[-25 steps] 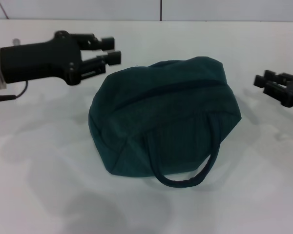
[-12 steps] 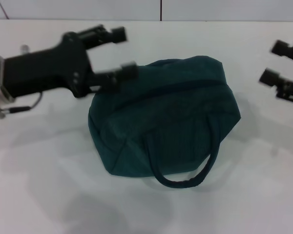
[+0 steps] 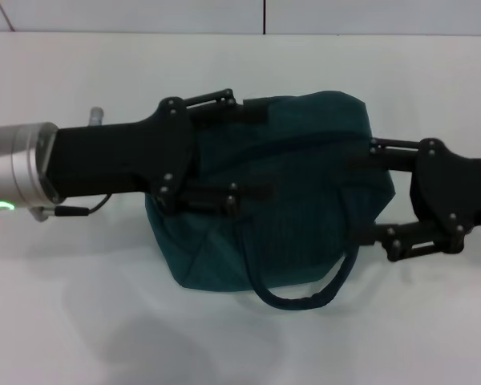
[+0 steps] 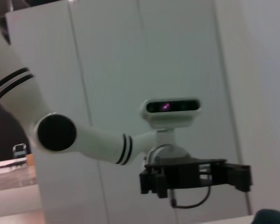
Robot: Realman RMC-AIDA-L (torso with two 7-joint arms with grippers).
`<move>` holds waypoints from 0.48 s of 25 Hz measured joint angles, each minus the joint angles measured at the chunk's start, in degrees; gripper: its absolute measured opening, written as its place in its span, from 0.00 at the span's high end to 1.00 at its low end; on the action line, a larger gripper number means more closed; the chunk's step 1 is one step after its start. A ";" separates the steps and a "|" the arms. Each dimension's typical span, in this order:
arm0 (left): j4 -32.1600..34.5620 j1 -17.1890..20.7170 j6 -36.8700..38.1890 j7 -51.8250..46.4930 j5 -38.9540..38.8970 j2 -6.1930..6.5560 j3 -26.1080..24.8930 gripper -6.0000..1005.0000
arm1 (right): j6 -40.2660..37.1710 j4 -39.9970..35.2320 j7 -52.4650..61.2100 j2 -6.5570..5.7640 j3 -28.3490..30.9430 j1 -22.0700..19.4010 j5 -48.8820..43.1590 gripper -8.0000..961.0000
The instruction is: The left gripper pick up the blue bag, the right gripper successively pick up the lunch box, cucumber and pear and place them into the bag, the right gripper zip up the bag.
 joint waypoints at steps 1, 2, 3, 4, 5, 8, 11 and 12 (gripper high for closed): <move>-0.66 0.05 -0.01 0.28 0.06 0.03 0.00 0.12 | -0.11 -0.22 0.07 0.13 -0.09 0.14 -0.34 0.12; -1.06 0.09 -0.01 0.57 0.09 0.08 0.01 0.12 | -0.24 -0.38 0.09 0.19 -0.10 0.15 -0.41 0.12; -1.06 0.09 -0.01 0.57 0.09 0.08 0.01 0.12 | -0.47 -0.59 0.16 0.28 -0.13 0.15 -0.56 0.12; -1.87 0.42 -0.09 1.45 0.12 0.16 0.00 0.12 | -0.69 -0.75 0.24 0.29 -0.15 0.11 -0.57 0.12; -1.91 0.47 -0.10 1.50 0.12 0.16 -0.01 0.12 | -0.86 -0.83 0.29 0.31 -0.17 0.09 -0.57 0.12; -1.92 0.70 -0.17 1.52 0.13 0.17 -0.18 0.12 | -1.05 -1.06 0.34 0.33 -0.11 0.09 -0.60 0.12; -1.94 0.71 -0.20 1.53 0.17 0.14 -0.17 0.12 | -1.06 -1.36 0.37 0.35 -0.11 0.06 -0.62 0.12; -1.95 0.71 -0.22 1.53 0.20 0.12 -0.17 0.12 | -1.02 -1.36 0.36 0.38 -0.06 0.03 -0.62 0.12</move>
